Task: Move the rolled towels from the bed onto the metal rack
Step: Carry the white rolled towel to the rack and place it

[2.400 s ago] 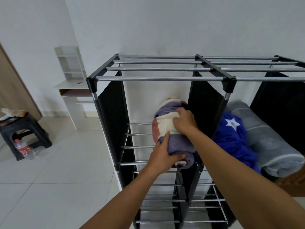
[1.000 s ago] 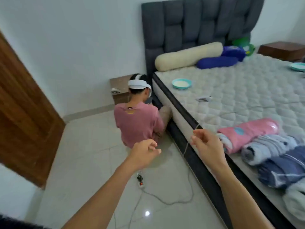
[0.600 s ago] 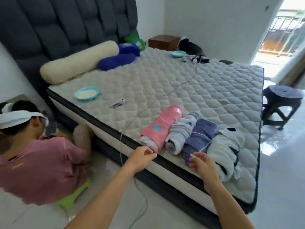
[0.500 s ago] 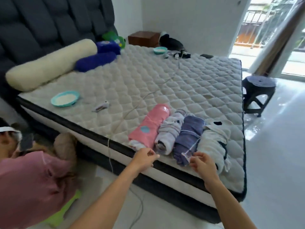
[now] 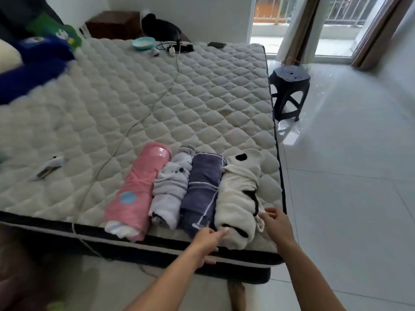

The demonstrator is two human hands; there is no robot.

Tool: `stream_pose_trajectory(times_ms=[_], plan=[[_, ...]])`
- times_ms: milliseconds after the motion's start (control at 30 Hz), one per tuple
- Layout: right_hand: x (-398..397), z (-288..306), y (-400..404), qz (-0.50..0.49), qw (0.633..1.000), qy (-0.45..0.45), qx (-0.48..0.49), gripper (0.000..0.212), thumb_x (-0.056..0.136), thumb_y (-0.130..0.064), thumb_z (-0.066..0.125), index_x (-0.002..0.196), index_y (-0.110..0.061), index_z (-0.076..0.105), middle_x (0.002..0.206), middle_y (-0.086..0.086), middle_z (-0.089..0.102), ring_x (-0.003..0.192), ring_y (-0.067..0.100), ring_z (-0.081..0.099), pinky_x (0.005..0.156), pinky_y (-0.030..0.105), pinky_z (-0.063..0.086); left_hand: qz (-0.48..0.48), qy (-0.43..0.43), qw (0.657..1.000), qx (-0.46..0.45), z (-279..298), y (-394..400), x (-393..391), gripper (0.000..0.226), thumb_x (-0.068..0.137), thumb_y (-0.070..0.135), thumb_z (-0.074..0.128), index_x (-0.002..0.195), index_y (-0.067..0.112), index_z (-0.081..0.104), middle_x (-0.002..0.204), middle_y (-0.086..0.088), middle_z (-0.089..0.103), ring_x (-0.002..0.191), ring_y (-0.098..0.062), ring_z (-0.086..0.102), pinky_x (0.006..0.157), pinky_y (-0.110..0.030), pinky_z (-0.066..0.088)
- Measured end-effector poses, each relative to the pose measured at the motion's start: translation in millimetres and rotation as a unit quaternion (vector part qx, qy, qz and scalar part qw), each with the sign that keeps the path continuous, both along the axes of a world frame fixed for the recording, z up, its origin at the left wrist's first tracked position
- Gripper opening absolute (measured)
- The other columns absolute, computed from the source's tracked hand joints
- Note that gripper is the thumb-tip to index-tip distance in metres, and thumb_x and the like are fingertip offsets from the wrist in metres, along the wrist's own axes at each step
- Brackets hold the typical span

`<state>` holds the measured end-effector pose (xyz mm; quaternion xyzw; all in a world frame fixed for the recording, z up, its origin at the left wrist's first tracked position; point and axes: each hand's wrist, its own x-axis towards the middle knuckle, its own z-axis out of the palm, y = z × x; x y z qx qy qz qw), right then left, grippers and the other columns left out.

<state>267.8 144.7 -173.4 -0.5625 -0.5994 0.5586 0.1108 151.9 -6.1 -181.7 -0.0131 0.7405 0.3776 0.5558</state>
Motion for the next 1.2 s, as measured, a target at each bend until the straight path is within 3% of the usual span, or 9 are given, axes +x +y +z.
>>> stream_pose_trajectory(times_ms=[100,200,267,367,467,600,800,1033,1200], plan=[[-25.0,-14.8,41.0,0.043,0.998,-0.037,-0.027,0.044,0.083,-0.027,0.065,0.122,-0.008,0.057,0.116,0.008,0.064,0.101,0.023,0.059,0.079,0.032,0.044,0.081,-0.032,0.996,-0.021,-4.6,24.8,2.5,0.058,0.081,0.056,0.063,0.119,0.015,0.047,0.118,-0.005,0.053,0.108,-0.027,0.052,0.086,-0.049,0.05],[-56.0,-26.2,74.4,0.085,0.992,-0.057,-0.074,0.06,0.075,-0.043,0.071,0.12,-0.006,0.057,0.116,0.002,0.062,0.108,0.024,0.059,0.087,0.034,0.047,0.137,-0.073,0.988,-0.019,-11.0,41.3,-5.4,0.071,0.077,0.057,0.066,0.131,0.017,0.041,0.129,-0.004,0.052,0.121,-0.03,0.051,0.084,-0.052,0.048],[-77.3,-33.0,88.1,0.108,0.986,-0.043,-0.116,0.069,0.066,-0.049,0.077,0.118,-0.006,0.063,0.113,0.004,0.068,0.103,0.023,0.064,0.09,0.037,0.052,0.143,-0.087,0.986,-0.022,-15.3,46.3,-12.0,0.084,0.069,0.063,0.07,0.134,0.018,0.042,0.134,-0.005,0.053,0.121,-0.029,0.052,0.079,-0.052,0.051],[-100.5,-45.1,95.1,0.126,0.978,-0.019,-0.167,0.084,0.063,-0.05,0.082,0.13,-0.007,0.054,0.125,0.004,0.061,0.111,0.022,0.06,0.092,0.035,0.05,0.133,-0.111,0.984,-0.03,-20.8,49.4,-18.9,0.097,0.049,0.071,0.077,0.128,0.022,0.049,0.132,-0.004,0.055,0.119,-0.028,0.054,0.065,-0.046,0.057],[-111.1,-52.5,94.7,0.126,0.969,-0.044,-0.207,0.104,0.06,-0.051,0.084,0.143,-0.01,0.038,0.138,0.007,0.052,0.121,0.028,0.053,0.096,0.04,0.047,0.116,-0.113,0.986,-0.034,-20.2,52.5,-21.7,0.088,0.05,0.068,0.078,0.122,0.022,0.054,0.126,-0.004,0.06,0.111,-0.027,0.059,0.059,-0.042,0.057],[-107.5,-65.4,98.9,0.076,0.962,-0.054,-0.257,0.122,0.042,-0.049,0.088,0.145,-0.014,0.032,0.137,0.01,0.052,0.117,0.034,0.055,0.096,0.052,0.049,0.109,-0.105,0.988,-0.04,-17.4,56.7,-20.8,0.08,0.058,0.061,0.078,0.122,0.021,0.052,0.123,-0.004,0.062,0.108,-0.028,0.061,0.064,-0.045,0.058],[-101.1,-54.7,101.5,0.047,0.96,-0.016,-0.275,0.08,0.067,-0.029,0.081,0.135,-0.008,0.043,0.122,0.012,0.059,0.104,0.031,0.057,0.081,0.042,0.048,0.089,-0.085,0.992,-0.035,-10.2,57.7,-22.2,0.08,0.06,0.058,0.079,0.125,0.019,0.053,0.121,-0.004,0.063,0.108,-0.027,0.062,0.086,-0.057,0.054],[-100.3,-12.1,100.3,0.063,0.967,0.05,-0.243,0.086,0.048,-0.042,0.081,0.125,-0.018,0.052,0.115,0.008,0.064,0.101,0.03,0.062,0.084,0.047,0.054,0.043,-0.05,0.998,0.023,27.4,46.6,-27.6,0.063,0.071,0.054,0.074,0.122,0.022,0.053,0.122,-0.006,0.061,0.111,-0.027,0.06,0.087,-0.053,0.055],[-119.4,59.4,65.4,0.164,0.96,0.159,-0.162,0.069,0.054,-0.032,0.081,0.119,-0.024,0.059,0.112,0.005,0.068,0.101,0.026,0.065,0.088,0.049,0.056,0.076,-0.027,0.992,0.097,69.9,9.9,-32.2,0.04,0.081,0.041,0.071,0.113,0.02,0.058,0.119,-0.013,0.063,0.102,-0.031,0.063,0.089,-0.052,0.055]])
